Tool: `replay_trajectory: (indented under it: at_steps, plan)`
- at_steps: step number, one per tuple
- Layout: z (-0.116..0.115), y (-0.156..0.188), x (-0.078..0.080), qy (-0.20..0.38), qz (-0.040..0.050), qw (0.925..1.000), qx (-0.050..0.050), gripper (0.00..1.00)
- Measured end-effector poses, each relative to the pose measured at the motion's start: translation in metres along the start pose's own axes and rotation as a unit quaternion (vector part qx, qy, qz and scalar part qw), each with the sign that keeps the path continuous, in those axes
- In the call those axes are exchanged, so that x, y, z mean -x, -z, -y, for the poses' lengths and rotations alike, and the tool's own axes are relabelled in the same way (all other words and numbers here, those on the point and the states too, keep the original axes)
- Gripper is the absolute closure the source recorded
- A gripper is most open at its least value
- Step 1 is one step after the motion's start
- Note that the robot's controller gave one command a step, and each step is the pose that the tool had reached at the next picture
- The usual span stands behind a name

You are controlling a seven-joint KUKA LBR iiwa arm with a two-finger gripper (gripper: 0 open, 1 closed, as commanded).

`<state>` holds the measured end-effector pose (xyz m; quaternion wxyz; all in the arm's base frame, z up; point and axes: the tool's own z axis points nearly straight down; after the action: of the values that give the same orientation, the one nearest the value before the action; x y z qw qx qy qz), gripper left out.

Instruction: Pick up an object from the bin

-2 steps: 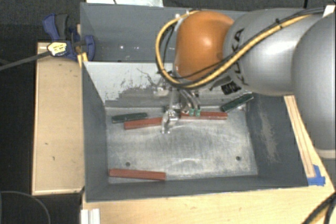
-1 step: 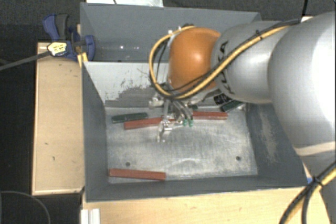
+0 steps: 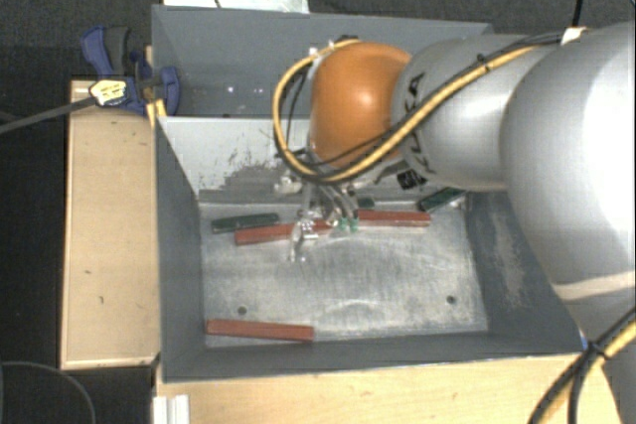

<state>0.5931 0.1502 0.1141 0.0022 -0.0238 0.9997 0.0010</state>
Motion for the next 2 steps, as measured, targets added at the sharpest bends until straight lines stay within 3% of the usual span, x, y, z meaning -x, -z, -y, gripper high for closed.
replay_trajectory:
  at_steps: [1,2]
  plan:
    - [-0.021,-0.043,-0.012,0.024,0.0009,0.9997,0.0,0.0]
    - [-0.027,-0.041,0.0,-0.006,0.0015,1.0,0.001,1.0]
